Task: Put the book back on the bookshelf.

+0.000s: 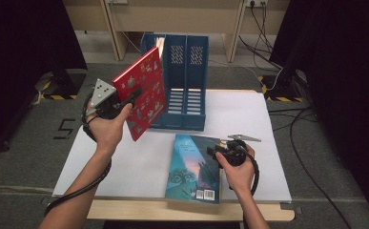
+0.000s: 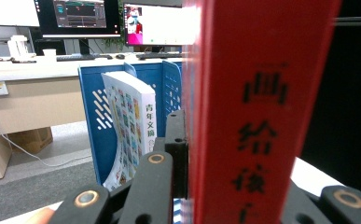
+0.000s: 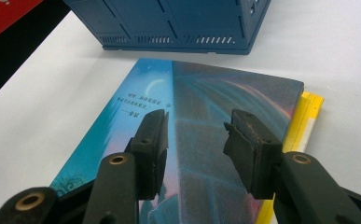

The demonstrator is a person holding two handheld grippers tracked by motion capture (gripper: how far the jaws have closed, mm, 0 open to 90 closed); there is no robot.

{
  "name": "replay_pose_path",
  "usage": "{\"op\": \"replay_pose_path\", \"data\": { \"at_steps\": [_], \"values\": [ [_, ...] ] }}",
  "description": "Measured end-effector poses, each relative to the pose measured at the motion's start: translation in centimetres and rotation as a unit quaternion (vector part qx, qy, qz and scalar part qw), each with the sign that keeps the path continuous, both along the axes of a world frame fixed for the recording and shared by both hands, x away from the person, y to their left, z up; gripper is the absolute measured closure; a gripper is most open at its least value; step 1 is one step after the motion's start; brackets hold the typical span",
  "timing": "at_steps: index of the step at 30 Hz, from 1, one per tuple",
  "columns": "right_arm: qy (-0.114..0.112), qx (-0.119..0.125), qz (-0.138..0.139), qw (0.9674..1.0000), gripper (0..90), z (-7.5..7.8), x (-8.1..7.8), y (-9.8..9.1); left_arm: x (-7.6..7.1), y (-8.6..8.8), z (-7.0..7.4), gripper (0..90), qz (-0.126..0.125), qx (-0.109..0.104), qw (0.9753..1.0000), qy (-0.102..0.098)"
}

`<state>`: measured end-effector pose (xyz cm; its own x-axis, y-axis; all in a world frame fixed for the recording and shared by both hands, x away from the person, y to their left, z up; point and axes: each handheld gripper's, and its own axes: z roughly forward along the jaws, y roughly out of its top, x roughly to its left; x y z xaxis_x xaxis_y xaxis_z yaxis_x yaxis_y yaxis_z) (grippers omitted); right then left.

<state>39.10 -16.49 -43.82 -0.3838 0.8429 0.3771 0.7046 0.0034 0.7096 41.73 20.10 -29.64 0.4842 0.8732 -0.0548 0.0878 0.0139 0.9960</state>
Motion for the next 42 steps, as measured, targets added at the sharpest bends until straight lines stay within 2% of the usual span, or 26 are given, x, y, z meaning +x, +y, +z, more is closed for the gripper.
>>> {"op": "replay_pose_path", "data": {
  "at_steps": [15, 24, 35, 38, 42],
  "values": [
    [-0.003, 0.003, -0.001, 1.0000, 56.8, 0.1, -0.1, -0.1, 2.2, -1.4, 0.8, 79.3, 0.004, -0.010, 0.9999, -0.006],
    [-0.004, 0.004, 0.003, 1.0000, 56.7, 0.2, 0.0, 0.1, 3.6, -2.3, 1.1, 79.3, 0.008, -0.009, 0.9999, -0.012],
    [-0.003, 0.005, 0.005, 1.0000, 56.7, 0.3, -0.2, 0.0, 5.9, -3.9, 1.3, 79.3, 0.022, -0.012, 0.9996, -0.009],
    [-0.007, 0.004, 0.006, 0.9999, 56.6, 0.2, -0.2, 0.1, 6.6, -4.4, 1.2, 79.3, 0.028, -0.007, 0.9995, -0.009],
    [-0.001, 0.010, 0.006, 0.9999, 56.4, 0.2, -0.3, 0.2, 7.4, -4.9, 1.0, 79.3, 0.033, -0.006, 0.9994, -0.005]
  ]
}}
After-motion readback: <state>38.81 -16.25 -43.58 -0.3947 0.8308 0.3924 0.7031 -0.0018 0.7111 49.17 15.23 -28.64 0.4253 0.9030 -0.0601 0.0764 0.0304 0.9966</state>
